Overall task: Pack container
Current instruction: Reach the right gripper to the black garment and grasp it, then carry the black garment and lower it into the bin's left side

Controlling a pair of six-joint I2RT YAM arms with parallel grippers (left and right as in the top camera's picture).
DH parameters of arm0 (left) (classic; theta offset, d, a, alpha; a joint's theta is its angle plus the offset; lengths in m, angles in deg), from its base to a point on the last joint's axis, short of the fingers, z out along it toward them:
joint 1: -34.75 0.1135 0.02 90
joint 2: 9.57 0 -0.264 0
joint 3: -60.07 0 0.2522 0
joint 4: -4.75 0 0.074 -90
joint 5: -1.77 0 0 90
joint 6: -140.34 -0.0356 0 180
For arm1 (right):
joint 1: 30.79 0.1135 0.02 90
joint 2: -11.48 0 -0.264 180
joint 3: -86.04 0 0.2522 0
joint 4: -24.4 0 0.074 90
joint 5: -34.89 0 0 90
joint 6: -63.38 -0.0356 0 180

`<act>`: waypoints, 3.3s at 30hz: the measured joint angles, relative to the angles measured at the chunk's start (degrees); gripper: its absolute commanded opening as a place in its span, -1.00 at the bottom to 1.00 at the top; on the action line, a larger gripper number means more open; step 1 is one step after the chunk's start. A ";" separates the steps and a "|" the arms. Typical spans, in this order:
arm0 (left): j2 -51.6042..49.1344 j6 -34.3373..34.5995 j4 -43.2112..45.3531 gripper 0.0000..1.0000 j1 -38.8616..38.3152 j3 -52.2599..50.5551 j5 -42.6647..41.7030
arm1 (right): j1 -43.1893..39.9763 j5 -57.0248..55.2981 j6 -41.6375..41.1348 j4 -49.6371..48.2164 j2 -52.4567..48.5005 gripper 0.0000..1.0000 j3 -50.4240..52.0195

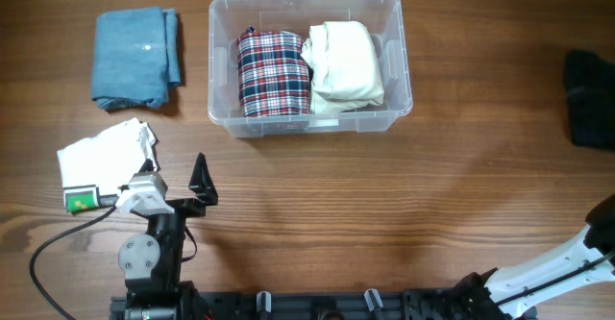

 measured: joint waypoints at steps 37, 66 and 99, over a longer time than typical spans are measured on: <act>0.00 -0.02 0.02 0.99 0.00 0.00 0.00 | 10.69 -6.43 3.58 2.95 -6.49 -0.35 0.00; 0.00 -0.02 0.02 0.99 0.00 0.00 0.00 | 36.61 10.45 -15.78 4.20 30.49 -0.92 -0.02; 0.00 -0.02 0.02 1.00 0.00 0.00 0.00 | 88.32 -18.01 -50.58 -10.67 3.10 -0.81 -0.02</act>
